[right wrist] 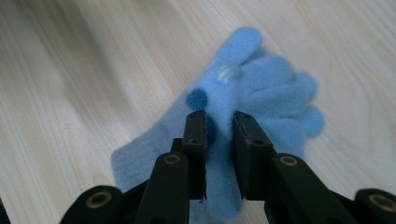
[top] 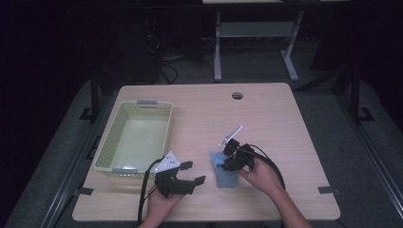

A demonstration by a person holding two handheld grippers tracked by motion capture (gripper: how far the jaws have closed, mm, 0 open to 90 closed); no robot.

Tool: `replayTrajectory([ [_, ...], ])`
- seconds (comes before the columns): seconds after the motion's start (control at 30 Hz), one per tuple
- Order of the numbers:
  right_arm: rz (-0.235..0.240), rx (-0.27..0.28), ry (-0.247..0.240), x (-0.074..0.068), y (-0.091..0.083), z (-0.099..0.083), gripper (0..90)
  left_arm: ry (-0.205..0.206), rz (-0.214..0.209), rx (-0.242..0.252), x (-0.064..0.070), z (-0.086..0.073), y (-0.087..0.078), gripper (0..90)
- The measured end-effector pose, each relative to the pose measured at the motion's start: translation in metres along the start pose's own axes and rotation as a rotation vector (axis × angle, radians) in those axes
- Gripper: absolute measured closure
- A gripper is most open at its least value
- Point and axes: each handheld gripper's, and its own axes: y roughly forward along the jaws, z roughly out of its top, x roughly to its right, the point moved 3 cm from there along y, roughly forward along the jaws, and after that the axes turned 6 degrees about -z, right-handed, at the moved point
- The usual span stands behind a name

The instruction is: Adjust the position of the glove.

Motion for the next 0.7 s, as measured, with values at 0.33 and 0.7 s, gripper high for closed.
replayTrajectory([
  [0.33, -0.048, 0.017, -0.001, 0.001, 0.0, 0.001, 62.4, 0.005, 0.0, -0.005, 0.002, -0.001, 0.001, 24.0],
  [0.7, -0.009, 0.003, 0.038, 0.0, 0.013, -0.008, 80.8, -0.026, -0.016, 0.001, 0.002, -0.001, 0.002, 24.0],
])
